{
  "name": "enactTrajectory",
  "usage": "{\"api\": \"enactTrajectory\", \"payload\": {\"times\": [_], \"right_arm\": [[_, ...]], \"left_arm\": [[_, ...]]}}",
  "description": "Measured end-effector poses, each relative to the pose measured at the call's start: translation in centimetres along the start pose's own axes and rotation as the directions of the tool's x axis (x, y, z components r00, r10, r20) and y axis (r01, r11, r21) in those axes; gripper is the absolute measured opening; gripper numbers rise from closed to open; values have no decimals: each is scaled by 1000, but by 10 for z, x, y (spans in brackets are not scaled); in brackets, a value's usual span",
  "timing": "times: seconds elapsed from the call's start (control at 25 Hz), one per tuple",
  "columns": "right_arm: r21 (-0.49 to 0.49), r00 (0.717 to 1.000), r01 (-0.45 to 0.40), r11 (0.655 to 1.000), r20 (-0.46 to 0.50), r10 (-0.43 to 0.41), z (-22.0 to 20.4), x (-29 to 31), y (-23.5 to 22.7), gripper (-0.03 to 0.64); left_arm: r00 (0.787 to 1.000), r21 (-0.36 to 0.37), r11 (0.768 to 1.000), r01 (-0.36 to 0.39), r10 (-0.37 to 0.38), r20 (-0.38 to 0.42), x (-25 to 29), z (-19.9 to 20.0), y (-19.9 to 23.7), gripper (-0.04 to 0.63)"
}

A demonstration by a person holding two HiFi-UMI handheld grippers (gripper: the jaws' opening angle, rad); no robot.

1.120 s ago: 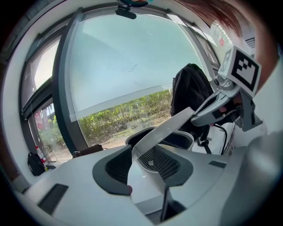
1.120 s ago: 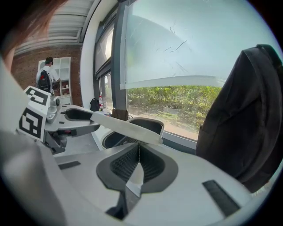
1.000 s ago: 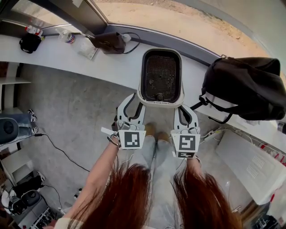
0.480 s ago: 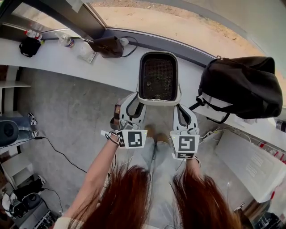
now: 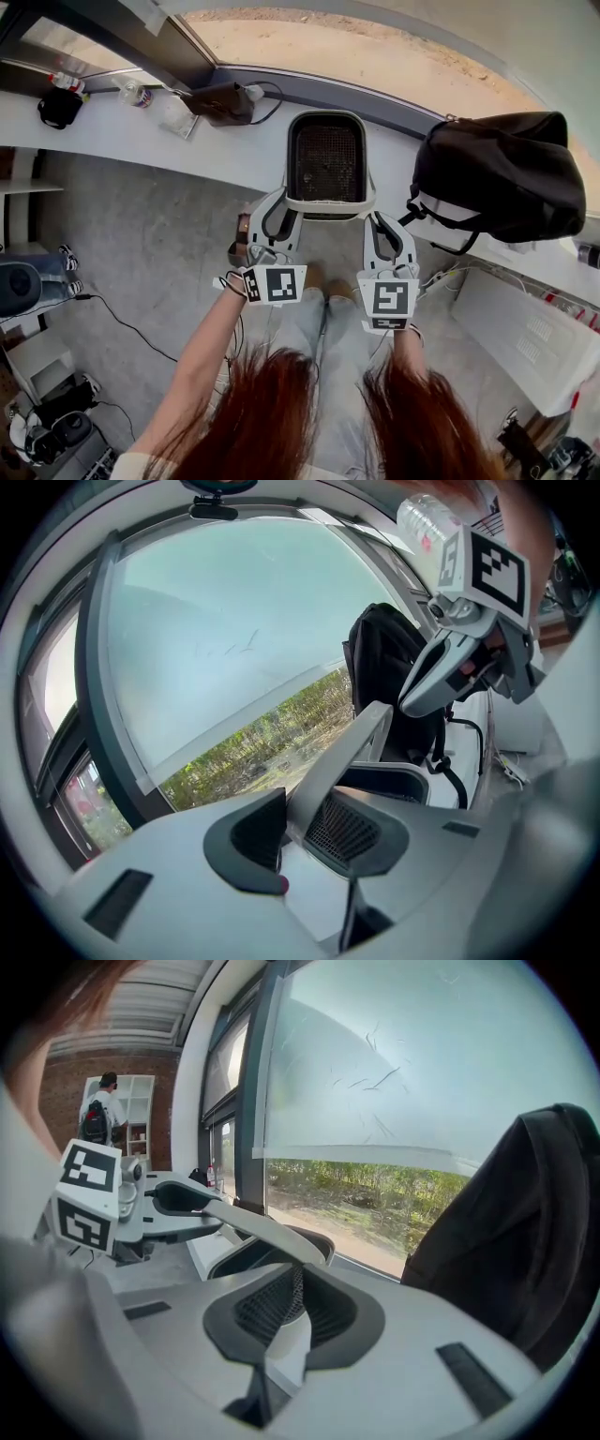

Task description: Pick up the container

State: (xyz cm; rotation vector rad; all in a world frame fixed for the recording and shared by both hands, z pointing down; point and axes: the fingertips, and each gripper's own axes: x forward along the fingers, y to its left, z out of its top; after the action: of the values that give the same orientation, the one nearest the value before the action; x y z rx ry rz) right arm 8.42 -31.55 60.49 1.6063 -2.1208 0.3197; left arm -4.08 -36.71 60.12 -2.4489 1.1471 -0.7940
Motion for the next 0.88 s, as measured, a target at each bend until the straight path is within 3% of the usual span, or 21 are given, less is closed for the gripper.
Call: {"api": "enactTrajectory", "payload": {"times": [0.12, 0.28, 0.88], "right_arm": [[-52, 1000, 4, 999, -10, -4, 2, 3, -1, 29], [-86, 1000, 3, 996, -25, -5, 0, 10, -2, 121], [-125, 999, 41, 991, 22, -38, 25, 37, -22, 133]], "left_arm": [[1000, -1, 1000, 2, -2, 2, 1, 2, 2, 132], [1000, 1, 1000, -5, 5, 14, 6, 4, 7, 121], [999, -7, 1000, -9, 9, 34, 20, 11, 21, 103]]}}
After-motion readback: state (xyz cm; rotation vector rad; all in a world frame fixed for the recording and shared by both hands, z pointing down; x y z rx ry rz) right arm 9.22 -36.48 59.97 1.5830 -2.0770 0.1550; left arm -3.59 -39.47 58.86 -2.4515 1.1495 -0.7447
